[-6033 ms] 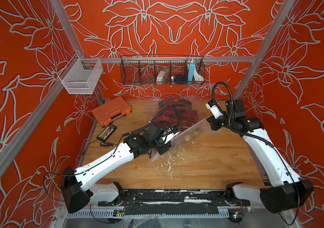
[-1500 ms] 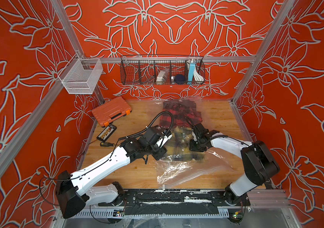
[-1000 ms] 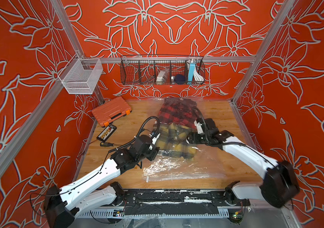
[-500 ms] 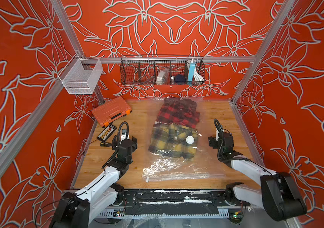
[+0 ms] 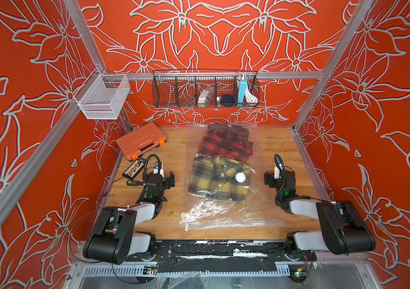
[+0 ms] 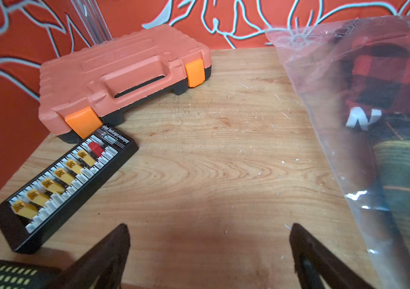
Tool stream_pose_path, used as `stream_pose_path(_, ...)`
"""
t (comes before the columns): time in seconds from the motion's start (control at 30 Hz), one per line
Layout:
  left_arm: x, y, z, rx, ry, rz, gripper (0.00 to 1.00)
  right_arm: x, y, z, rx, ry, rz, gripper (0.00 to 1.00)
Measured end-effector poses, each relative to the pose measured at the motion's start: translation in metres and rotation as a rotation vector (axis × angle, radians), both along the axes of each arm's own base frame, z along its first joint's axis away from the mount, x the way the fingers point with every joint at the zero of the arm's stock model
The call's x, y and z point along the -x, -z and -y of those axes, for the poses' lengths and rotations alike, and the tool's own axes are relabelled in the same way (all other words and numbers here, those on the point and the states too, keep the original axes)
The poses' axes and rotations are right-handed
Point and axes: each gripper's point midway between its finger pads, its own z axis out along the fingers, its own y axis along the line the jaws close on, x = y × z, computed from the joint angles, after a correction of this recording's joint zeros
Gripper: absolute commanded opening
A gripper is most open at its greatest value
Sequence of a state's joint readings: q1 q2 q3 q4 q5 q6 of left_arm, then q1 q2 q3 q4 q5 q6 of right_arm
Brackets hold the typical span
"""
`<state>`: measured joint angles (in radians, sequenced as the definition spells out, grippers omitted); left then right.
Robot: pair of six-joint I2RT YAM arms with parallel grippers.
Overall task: Place the folded shirt into the vacuum bag
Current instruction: Reset both arms
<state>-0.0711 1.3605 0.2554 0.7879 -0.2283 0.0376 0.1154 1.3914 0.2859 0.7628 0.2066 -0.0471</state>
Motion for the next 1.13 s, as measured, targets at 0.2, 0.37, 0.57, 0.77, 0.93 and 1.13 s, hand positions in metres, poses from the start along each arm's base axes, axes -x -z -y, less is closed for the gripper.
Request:
stream_pose_path(0.2,-0.004,0.011,-0.027,0.086,-0.073,-0.019,0.99,-0.005,-0.001,0.015,-0.037,0.052,0.022,0.98)
stream_pose_path(0.37,-0.005,0.008,-0.023,0.112,-0.059,-0.008,0.99,-0.005,-0.006,0.023,-0.053,0.095,0.047,0.98)
stream_pose_path(0.57,-0.009,0.005,-0.020,0.113,-0.048,-0.008,0.99,-0.005,-0.006,0.025,-0.055,0.104,0.048,0.98)
stream_pose_path(0.77,-0.008,0.007,-0.020,0.114,-0.048,-0.017,0.99,-0.005,-0.007,0.025,-0.057,0.105,0.049,0.98)
stream_pose_path(0.93,-0.008,0.007,-0.018,0.109,-0.038,-0.018,0.99,-0.005,-0.007,0.025,-0.057,0.106,0.049,0.98)
stream_pose_path(1.13,-0.009,0.008,-0.006,0.094,0.009,-0.024,0.99,-0.005,-0.007,0.025,-0.057,0.106,0.049,0.98)
